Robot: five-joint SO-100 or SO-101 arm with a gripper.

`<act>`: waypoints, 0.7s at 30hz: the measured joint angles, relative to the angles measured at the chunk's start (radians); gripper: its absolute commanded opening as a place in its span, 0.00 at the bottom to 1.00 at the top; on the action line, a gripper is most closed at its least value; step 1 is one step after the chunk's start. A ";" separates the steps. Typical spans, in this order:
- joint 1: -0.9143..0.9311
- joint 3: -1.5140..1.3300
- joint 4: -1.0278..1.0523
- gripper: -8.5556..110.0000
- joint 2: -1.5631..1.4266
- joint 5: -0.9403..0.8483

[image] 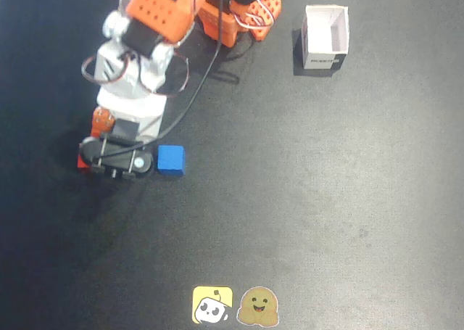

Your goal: Put the red cube in the right box and the blue cube in the left box.

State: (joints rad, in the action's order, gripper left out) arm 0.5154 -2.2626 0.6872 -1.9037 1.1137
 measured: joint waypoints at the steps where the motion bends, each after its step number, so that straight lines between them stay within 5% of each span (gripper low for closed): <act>1: 0.009 0.000 -0.009 0.23 0.006 0.005; 21: 0.063 0.100 -0.046 0.27 0.170 -0.066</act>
State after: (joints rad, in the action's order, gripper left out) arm 0.5783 -2.1629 0.6412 -1.7334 1.0477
